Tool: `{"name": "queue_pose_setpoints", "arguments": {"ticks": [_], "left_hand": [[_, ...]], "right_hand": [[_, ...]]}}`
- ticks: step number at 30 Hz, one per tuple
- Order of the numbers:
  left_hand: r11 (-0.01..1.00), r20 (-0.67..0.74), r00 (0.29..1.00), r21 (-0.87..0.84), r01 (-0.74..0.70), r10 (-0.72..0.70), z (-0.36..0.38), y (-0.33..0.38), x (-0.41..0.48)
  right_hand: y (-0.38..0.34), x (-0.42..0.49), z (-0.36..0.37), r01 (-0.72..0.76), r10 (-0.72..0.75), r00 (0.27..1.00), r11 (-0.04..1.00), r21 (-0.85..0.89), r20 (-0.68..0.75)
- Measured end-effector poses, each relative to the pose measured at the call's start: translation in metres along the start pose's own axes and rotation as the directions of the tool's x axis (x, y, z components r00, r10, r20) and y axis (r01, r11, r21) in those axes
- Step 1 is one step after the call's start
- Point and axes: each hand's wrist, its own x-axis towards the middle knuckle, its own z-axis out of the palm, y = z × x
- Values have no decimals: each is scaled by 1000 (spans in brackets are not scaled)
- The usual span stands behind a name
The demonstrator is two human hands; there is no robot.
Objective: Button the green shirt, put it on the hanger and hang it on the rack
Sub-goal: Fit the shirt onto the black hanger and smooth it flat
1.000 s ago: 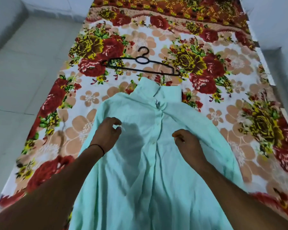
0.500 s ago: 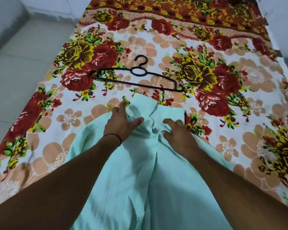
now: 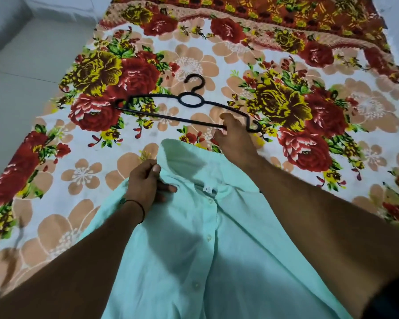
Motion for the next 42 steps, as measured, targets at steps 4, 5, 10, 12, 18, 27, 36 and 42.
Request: {"name": "queue_pose_setpoints", "arguments": {"ticks": [4,5,10,12,18,27,36,42], "left_hand": [[998,-38,999,49,-33,35,3,-3,2],[998,-34,999,49,-37,39,2,-3,1],[996,-65,996,73,-52,57,4,-1,-1],[995,-63,996,83,-53,58,5,1,-1],[998,-48,999,55,-16,19,3,6,-1],[994,69,991,2,112,-112,-7,22,-4],[980,105,980,119,158,-170,-9,38,0],[957,15,1000,291,-13,10,-10,35,3]], "right_hand": [[-1,22,18,-17,28,999,965,-262,39],[0,23,19,-23,33,999,959,-282,30],[4,18,-5,-129,106,990,947,-294,-92],[13,9,-33,-110,49,981,938,-330,-187],[46,-42,-112,-40,-100,926,933,-357,-363],[55,-109,-149,72,-146,909,977,-198,-390],[44,-117,-120,112,-145,918,988,-111,-368],[66,-107,-114,-45,-18,938,984,-171,-345]]}}
